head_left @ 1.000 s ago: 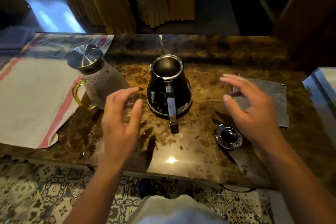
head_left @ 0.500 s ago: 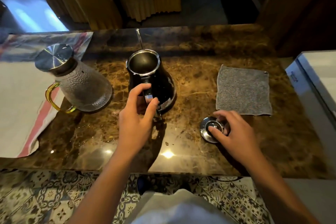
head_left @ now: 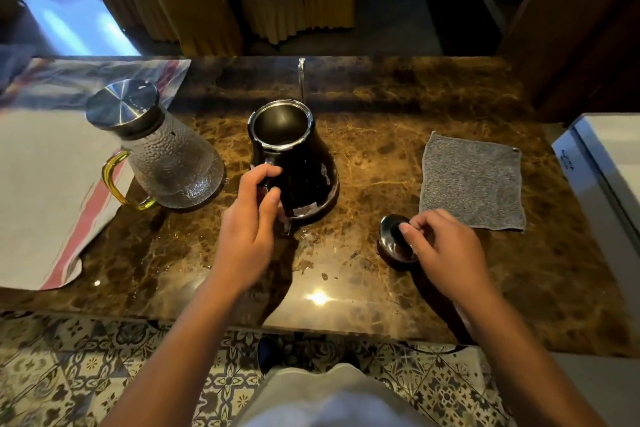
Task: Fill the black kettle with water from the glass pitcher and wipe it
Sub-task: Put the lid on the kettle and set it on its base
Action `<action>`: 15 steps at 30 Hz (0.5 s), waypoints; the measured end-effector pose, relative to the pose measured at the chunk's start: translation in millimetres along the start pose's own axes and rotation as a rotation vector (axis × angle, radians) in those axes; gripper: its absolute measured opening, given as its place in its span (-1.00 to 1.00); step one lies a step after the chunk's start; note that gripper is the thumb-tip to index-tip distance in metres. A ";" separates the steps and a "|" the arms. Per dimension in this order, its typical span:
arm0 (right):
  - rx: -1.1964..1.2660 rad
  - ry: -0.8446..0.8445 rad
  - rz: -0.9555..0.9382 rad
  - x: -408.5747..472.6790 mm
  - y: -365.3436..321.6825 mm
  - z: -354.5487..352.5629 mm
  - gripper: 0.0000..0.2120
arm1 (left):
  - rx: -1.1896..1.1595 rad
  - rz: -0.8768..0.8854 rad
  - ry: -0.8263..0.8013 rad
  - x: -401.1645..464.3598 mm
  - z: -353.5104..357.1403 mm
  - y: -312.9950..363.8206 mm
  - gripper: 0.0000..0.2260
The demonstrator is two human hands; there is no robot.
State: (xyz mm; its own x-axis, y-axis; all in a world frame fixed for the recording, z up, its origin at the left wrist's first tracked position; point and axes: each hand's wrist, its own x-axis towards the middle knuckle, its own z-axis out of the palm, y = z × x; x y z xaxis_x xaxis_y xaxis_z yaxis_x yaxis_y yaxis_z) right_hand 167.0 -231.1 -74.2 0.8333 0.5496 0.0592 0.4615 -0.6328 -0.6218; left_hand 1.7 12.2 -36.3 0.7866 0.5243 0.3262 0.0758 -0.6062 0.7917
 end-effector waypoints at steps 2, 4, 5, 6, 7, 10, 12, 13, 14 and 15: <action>0.024 0.036 -0.044 9.4 -11.0 -7.8 -0.81 | 0.024 0.012 0.047 -1.3 -8.0 -8.8 -0.70; 0.057 0.073 -0.100 20.0 -25.7 -16.9 -0.83 | 0.022 -0.022 0.103 -2.1 -16.2 -16.1 -0.67; 0.075 0.089 -0.129 25.4 -34.8 -21.4 -0.83 | 0.017 -0.046 0.126 -2.4 -19.6 -19.4 -0.66; 0.090 0.100 -0.157 30.8 -44.8 -25.4 -0.83 | 0.022 -0.058 0.144 -2.5 -22.0 -22.9 -0.66; 0.105 0.108 -0.184 35.9 -56.1 -29.0 -0.83 | 0.033 -0.059 0.156 -2.6 -23.7 -25.5 -0.66; 0.162 0.128 -0.267 52.7 -93.8 -36.5 -0.84 | 0.039 -0.055 0.154 -2.9 -25.3 -29.2 -0.66; 0.206 0.154 -0.321 65.5 -119.9 -38.9 -0.84 | 0.030 -0.054 0.151 -3.1 -24.8 -28.1 -0.66; 0.227 0.168 -0.345 72.4 -132.4 -39.1 -0.84 | 0.028 -0.054 0.153 -3.1 -24.4 -27.6 -0.66; 0.243 0.178 -0.365 79.6 -144.1 -38.3 -0.83 | 0.024 -0.053 0.156 -3.0 -24.0 -27.4 -0.67; 0.250 0.183 -0.385 86.8 -154.5 -36.3 -0.83 | 0.018 -0.051 0.161 -2.7 -23.4 -27.1 -0.68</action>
State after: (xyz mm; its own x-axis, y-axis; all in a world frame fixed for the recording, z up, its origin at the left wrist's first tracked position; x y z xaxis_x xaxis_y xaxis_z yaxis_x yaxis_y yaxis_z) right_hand 179.1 -105.4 55.4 0.6668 0.5988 0.4437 0.6779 -0.2399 -0.6949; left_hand -16.8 41.3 -46.5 0.6733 0.6429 0.3652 0.1256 -0.5861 0.8004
